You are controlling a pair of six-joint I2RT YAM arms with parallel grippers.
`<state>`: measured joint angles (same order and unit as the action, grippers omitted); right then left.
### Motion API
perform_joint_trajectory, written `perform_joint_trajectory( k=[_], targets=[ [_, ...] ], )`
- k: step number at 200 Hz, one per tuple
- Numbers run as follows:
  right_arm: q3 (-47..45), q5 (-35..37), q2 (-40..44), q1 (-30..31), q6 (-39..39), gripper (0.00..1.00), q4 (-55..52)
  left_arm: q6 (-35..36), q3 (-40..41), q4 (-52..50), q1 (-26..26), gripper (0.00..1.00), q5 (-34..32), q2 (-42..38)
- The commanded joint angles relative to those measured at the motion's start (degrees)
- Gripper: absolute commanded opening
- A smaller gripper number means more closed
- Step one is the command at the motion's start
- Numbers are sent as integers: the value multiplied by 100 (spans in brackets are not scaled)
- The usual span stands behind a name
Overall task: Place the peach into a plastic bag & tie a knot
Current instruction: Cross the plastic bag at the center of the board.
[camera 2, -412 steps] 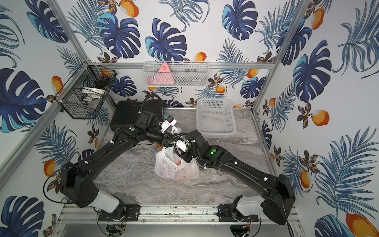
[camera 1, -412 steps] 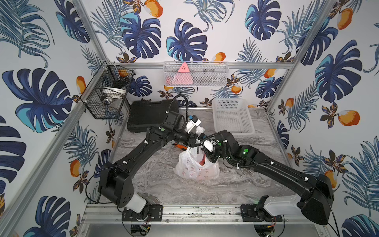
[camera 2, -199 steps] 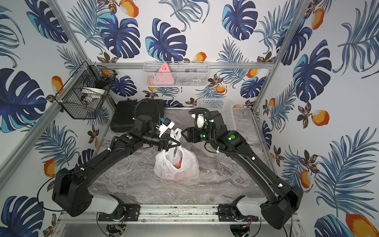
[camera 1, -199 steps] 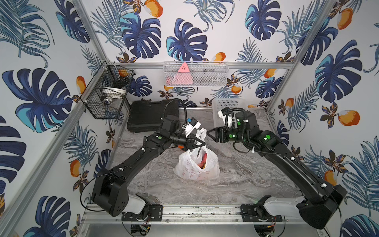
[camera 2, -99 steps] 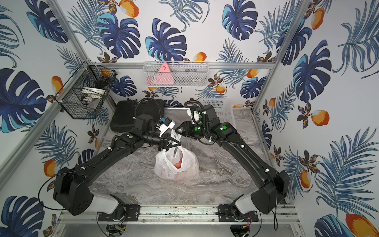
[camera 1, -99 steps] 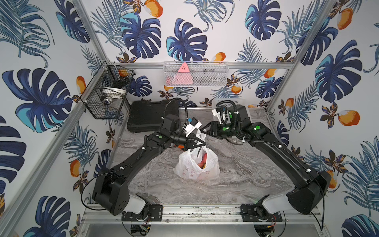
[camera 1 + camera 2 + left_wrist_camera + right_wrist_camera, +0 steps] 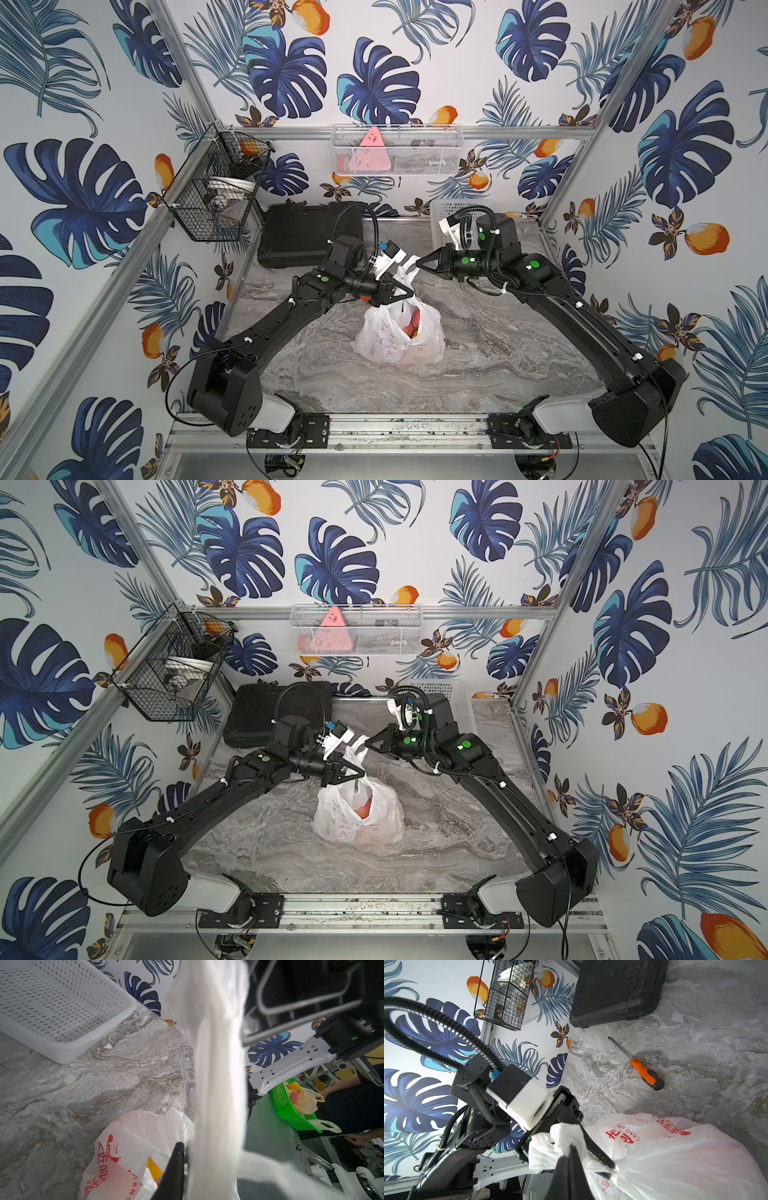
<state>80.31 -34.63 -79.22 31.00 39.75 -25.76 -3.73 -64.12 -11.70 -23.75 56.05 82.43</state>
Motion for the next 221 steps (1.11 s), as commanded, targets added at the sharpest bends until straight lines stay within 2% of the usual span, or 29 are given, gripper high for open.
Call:
perform_joint_trajectory(
  k=[1,30,55,74,134,154,192,221],
  targets=[
    [-66,-99,80,-4,106,0,378,-291,30,338,17,16,9,43],
    [-76,14,121,-91,39,0,299,-361,89,431,14,14,79,19],
    [-231,41,249,-457,-18,0,201,-352,135,388,41,11,80,-78],
    [-327,-47,310,-463,-29,0,215,-365,163,370,79,6,102,-61],
    [-822,185,675,-464,-468,0,-222,-581,137,410,231,3,56,-38],
    [-1003,-205,940,-464,-692,0,-112,-742,117,443,244,2,90,-21],
    [-1167,-353,1092,197,-996,0,-267,-782,-35,196,248,2,-16,1],
    [-1407,44,906,916,-1030,0,-236,-848,-107,126,244,2,-32,-6]
  ],
)
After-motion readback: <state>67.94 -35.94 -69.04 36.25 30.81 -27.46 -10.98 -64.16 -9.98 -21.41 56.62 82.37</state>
